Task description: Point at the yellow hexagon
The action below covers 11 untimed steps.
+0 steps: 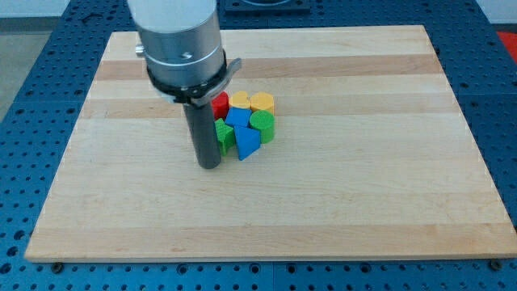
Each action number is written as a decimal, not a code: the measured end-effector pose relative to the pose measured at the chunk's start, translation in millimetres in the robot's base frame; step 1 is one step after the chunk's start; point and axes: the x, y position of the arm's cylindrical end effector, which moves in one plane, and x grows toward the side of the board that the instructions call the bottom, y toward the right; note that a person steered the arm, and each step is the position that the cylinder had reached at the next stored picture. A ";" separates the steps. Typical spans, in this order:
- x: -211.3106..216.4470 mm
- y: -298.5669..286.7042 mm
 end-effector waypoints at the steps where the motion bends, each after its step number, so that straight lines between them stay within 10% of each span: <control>1: 38.4 23.9; 2: 42.2 132.7; 4: -112.8 255.1; 6: -192.6 153.3; 8: -168.4 62.0; 11: -128.4 78.0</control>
